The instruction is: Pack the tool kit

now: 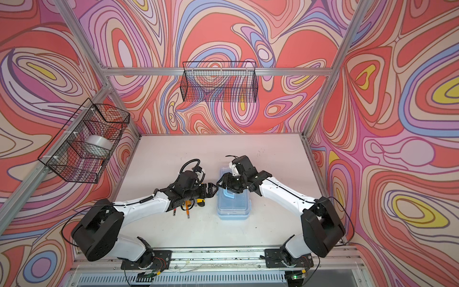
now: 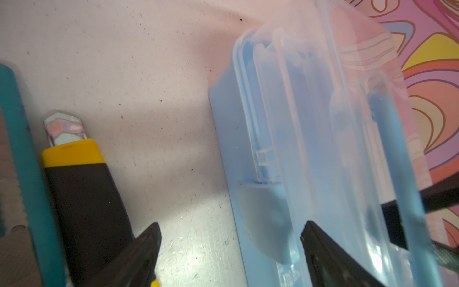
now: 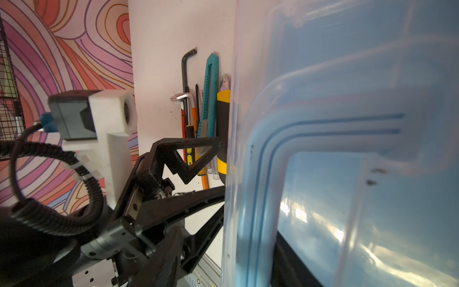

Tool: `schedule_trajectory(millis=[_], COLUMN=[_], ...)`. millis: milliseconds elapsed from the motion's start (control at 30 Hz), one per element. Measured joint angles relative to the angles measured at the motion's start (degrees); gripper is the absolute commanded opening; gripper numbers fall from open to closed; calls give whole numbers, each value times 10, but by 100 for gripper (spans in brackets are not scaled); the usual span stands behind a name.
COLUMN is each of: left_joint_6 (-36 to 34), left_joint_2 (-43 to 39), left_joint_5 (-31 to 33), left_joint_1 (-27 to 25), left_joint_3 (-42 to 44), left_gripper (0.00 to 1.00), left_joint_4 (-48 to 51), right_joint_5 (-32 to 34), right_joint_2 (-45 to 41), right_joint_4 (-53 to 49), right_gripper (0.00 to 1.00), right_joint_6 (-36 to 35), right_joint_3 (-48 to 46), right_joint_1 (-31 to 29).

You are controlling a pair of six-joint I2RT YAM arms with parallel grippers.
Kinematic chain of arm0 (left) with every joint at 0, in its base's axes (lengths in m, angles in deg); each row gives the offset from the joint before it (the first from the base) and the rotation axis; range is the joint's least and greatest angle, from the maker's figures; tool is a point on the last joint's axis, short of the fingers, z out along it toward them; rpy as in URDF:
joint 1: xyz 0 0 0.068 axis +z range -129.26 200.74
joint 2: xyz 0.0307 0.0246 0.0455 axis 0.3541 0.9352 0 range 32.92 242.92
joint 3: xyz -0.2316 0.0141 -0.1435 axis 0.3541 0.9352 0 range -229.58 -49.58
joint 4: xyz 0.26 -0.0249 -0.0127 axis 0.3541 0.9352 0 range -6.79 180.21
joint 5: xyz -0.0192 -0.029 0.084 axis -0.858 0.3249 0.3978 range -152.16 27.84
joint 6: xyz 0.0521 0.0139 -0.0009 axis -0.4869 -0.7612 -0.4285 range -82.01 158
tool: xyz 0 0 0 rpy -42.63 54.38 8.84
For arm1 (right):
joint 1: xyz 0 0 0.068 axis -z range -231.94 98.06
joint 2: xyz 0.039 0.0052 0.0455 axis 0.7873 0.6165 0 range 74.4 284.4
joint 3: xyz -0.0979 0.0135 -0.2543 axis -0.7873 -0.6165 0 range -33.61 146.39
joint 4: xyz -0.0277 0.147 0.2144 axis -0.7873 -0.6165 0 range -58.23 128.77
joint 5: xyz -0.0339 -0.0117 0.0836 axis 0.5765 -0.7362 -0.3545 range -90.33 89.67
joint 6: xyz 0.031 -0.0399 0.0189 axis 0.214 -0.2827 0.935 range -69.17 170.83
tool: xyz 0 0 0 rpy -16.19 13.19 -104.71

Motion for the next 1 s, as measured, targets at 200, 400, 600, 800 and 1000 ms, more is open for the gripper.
schedule_trajectory(millis=[200,400,600,800,1000], left_joint_6=[5,5,-3,-4,26], left_joint_2=[7,7,7,3,-7], left_joint_5=[0,-1,10,9,-27], left_joint_1=[-2,-7,-8,7,34], left_joint_3=[1,1,-1,-3,8], left_gripper=[90,90,89,89,88], left_joint_4=[-16,-40,-40,-51,-106], right_joint_5=[-71,-123,-144,-172,-198], right_joint_2=[-12,-14,-1,24,46], right_joint_4=[91,141,155,188,236], right_gripper=[47,40,8,0,0], right_joint_6=[-1,-15,-24,-17,12], right_joint_3=[-59,-85,-92,-86,-82], right_joint_1=[40,80,115,138,148])
